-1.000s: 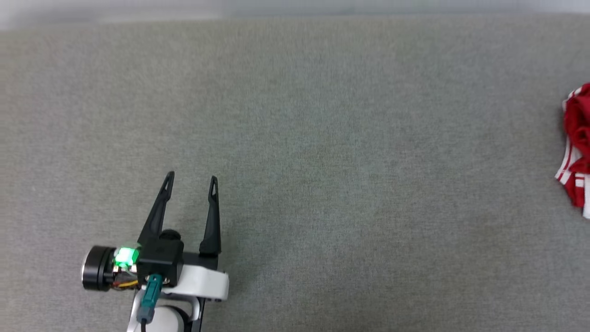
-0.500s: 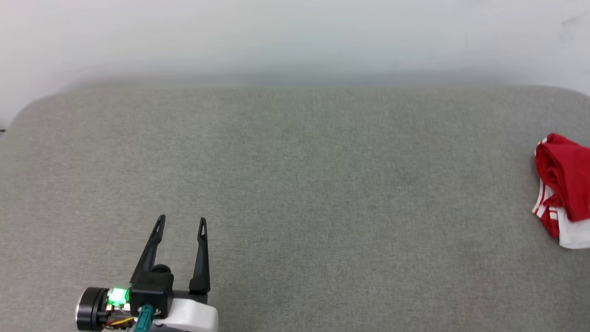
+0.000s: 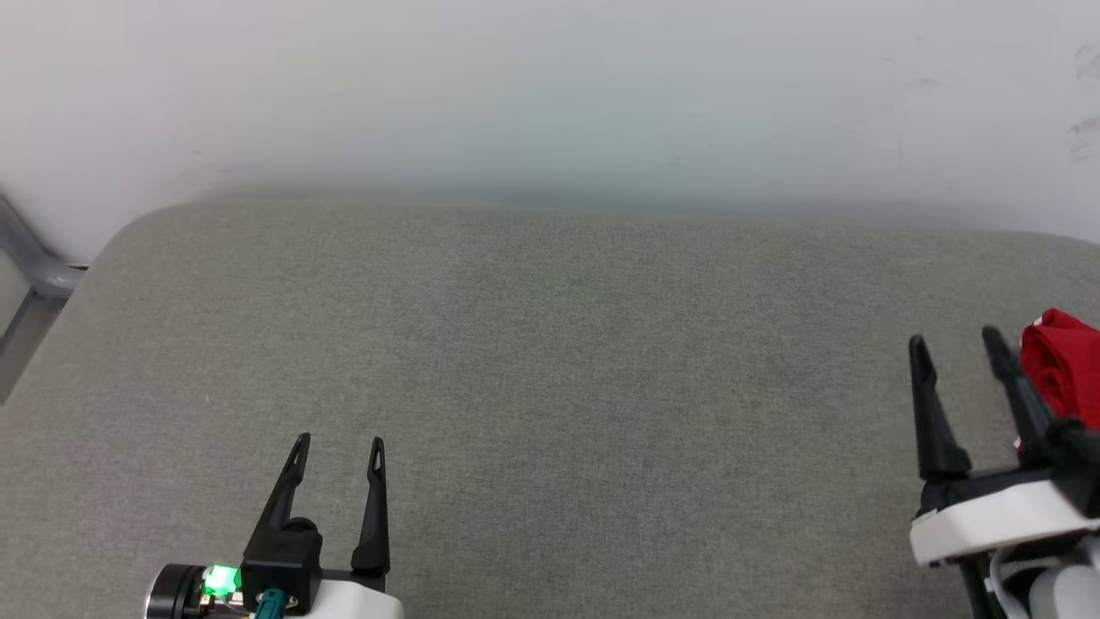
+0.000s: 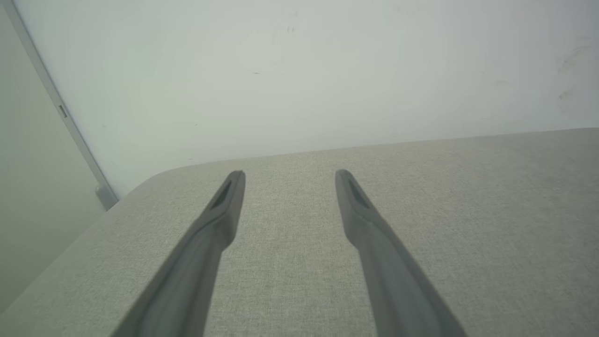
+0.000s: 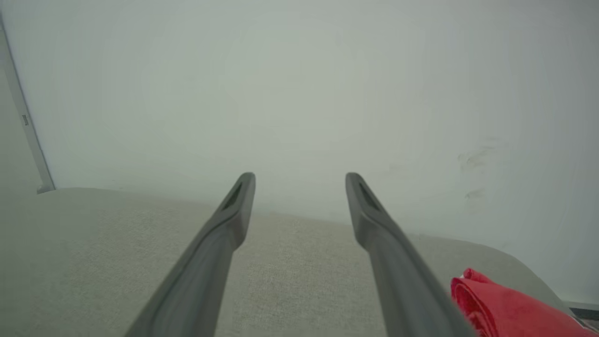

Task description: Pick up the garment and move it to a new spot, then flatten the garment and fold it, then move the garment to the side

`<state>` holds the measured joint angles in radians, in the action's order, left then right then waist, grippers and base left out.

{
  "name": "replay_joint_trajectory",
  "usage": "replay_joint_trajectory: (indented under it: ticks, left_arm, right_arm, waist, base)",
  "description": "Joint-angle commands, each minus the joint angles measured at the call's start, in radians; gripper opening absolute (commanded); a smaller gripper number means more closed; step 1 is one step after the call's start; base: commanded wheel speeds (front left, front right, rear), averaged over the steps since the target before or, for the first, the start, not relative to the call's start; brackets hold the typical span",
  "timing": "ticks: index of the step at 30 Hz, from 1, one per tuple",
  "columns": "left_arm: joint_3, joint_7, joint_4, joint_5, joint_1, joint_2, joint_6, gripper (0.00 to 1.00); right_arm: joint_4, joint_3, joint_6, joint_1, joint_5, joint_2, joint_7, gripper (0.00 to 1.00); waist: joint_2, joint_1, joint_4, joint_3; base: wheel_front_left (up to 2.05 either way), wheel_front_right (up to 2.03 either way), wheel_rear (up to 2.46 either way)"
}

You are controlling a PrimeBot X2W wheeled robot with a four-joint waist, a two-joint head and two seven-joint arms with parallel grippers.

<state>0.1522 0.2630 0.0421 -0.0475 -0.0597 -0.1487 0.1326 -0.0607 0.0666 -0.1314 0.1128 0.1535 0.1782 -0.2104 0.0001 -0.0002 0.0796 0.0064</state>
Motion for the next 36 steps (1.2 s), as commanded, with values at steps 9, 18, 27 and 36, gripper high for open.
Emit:
replay_joint_trajectory:
  ticks: [9, 18, 27, 36]
  left_arm:
    - [-0.002, 0.002, 0.005, -0.002, -0.025, 0.01, -0.017, 1.0]
    - [0.002, 0.002, 0.002, -0.01, -0.036, 0.015, -0.045, 1.0]
    - [-0.007, 0.002, 0.0, -0.013, -0.045, 0.021, -0.062, 1.0]
    - [-0.008, 0.0, 0.015, -0.012, -0.041, 0.028, -0.074, 0.0]
  right_arm:
    - [0.036, 0.005, 0.002, -0.187, -0.027, -0.088, -0.019, 1.0]
    - [0.08, 0.033, 0.002, -0.263, -0.045, -0.114, -0.033, 1.0]
    - [0.111, 0.05, 0.002, -0.301, -0.05, -0.126, -0.034, 1.0]
    - [0.094, 0.052, 0.0, -0.297, -0.04, -0.123, -0.03, 0.0]
  waist:
    - [-0.0001, 0.0002, 0.014, -0.026]
    - [-0.0001, 0.0002, 0.008, -0.038]
    - [-0.0001, 0.0002, 0.004, -0.042]
    - [-0.0001, 0.0002, 0.003, -0.042]
  base:
    - [0.0, 0.0, 0.0]
    - [0.0, 0.0, 0.0]
    - [0.0, 0.0, 0.0]
    - [0.0, 0.0, 0.0]
